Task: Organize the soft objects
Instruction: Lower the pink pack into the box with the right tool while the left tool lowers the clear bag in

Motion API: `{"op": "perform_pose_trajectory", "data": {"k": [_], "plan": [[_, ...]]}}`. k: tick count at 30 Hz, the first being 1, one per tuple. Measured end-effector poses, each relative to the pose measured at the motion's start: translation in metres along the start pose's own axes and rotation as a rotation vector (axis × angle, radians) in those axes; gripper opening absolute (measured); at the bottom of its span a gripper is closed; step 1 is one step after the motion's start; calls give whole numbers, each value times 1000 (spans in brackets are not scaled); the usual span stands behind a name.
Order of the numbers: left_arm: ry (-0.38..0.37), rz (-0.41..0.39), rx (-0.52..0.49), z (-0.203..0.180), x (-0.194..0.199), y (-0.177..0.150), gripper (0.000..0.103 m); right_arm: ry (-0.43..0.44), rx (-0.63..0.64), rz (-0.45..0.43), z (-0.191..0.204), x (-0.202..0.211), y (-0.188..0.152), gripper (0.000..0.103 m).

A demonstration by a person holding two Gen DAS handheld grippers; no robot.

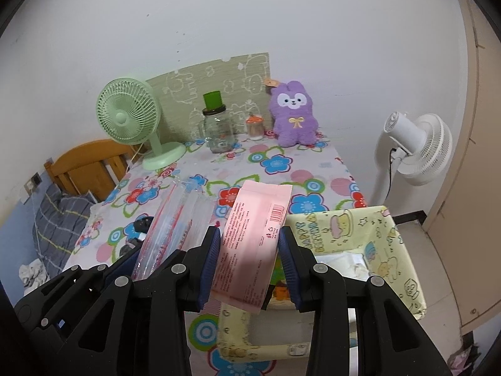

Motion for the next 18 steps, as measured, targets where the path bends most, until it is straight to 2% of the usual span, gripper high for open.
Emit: {"op": "perform_pose_trajectory", "data": {"k": [18], "plan": [[-78, 5, -45, -47, -26, 13, 23, -71, -53, -16, -56, -4, 10, 42]]}}
Point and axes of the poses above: each gripper's, at about its wrist camera, not at the fingertips, and x roughly against the way its jaws point, z to its left, y to its top, the point moved 2 cm from there along -x, roughly the way its jaws point, and after that the axes turned 14 degrees about -x, right-handed, at the moved point
